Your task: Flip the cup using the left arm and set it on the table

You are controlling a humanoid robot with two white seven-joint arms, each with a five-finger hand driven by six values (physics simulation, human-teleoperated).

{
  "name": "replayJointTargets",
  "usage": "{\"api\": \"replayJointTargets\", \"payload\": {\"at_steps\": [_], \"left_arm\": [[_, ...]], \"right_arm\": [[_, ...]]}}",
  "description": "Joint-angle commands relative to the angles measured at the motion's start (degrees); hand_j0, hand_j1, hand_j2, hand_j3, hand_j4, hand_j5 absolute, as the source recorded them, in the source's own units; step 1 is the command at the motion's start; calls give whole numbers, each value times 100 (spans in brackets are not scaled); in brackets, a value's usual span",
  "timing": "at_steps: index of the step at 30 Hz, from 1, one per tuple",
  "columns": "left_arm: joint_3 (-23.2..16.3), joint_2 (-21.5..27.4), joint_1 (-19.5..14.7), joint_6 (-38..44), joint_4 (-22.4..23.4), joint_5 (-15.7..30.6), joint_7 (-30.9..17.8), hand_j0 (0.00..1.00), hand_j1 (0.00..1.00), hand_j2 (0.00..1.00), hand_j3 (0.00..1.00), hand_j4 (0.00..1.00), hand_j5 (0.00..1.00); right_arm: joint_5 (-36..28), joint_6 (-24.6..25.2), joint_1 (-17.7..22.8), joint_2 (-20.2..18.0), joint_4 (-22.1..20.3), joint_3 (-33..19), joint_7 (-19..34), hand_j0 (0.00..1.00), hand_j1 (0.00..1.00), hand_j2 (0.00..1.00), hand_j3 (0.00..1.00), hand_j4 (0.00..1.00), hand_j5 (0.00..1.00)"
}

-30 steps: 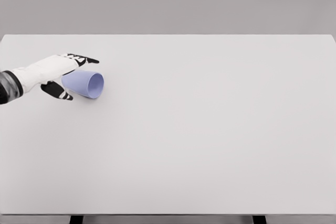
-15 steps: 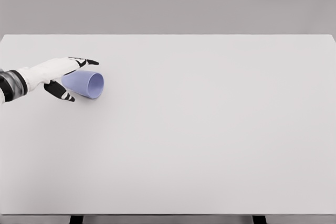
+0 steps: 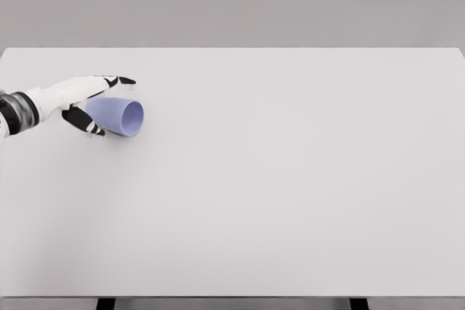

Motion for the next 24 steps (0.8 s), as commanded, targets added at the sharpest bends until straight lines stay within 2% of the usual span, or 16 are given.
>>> {"api": "replayJointTargets", "payload": {"at_steps": [1, 9, 24], "left_arm": [[-123, -54, -9, -20, 196, 21, 2, 99, 99, 99, 99, 99, 99], [-220, -142, -115, -55, 478, -31, 2, 99, 99, 99, 99, 99, 99], [-457, -257, -308, -64, 636, -40, 2, 97, 97, 97, 97, 97, 97]], "right_arm": [[0, -1, 9, 0, 0, 0, 1, 100, 100, 100, 100, 100, 100], [0, -1, 0, 0, 0, 0, 1, 100, 100, 100, 100, 100, 100], [0, -1, 9, 0, 0, 0, 1, 100, 100, 100, 100, 100, 100]]}}
